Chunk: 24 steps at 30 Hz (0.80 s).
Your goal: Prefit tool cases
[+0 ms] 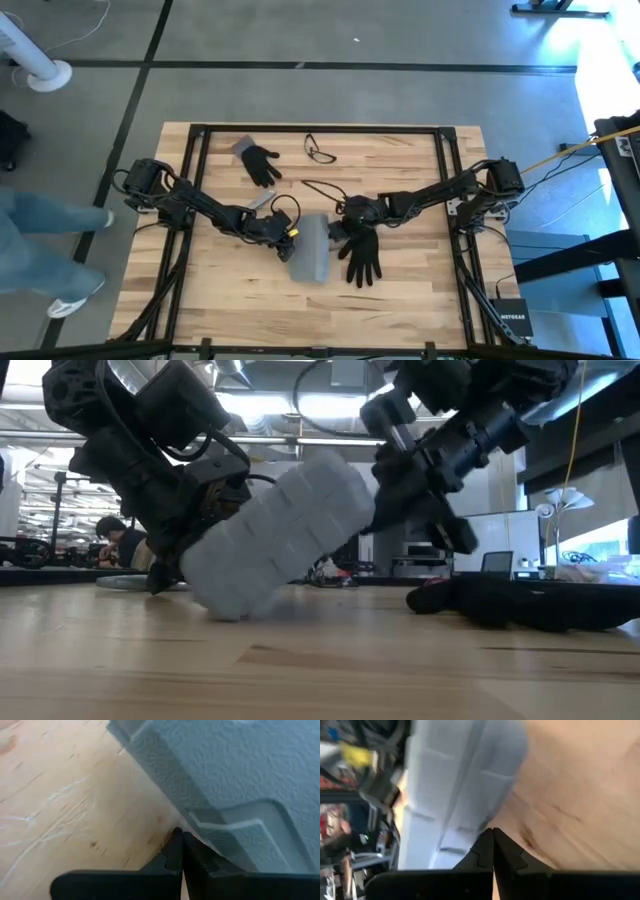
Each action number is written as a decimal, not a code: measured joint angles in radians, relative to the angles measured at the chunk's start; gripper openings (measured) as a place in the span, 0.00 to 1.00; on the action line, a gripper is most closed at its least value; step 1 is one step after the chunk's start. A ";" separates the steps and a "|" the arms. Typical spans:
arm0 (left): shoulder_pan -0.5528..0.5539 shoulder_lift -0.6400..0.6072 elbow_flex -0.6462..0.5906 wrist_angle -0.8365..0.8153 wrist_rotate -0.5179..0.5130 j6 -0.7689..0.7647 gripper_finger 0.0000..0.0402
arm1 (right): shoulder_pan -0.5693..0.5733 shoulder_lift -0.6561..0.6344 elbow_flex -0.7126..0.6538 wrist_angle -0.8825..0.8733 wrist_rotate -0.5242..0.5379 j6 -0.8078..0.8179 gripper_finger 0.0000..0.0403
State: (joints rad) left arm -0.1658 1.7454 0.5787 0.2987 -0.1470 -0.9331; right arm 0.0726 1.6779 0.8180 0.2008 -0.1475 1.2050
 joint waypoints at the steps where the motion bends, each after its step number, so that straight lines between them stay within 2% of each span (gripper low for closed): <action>1: 0.000 0.000 0.003 -0.001 -0.003 -0.010 0.00 | 0.000 -0.001 0.002 0.025 0.008 0.005 0.00; 6: 0.002 0.004 0.033 -0.016 -0.018 -0.006 0.00 | -0.001 -0.003 0.007 0.131 0.051 0.027 0.00; 18: 0.004 0.004 0.051 -0.033 -0.004 0.086 0.00 | -0.001 -0.003 0.012 0.108 0.070 0.025 0.00; 24: 0.008 -0.046 0.049 -0.074 0.011 0.137 0.00 | -0.001 -0.003 0.012 0.106 0.078 0.019 0.00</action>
State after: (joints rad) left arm -0.1575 1.6991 0.6275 0.2243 -0.1361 -0.7966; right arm 0.0719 1.6745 0.8303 0.3073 -0.0698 1.2241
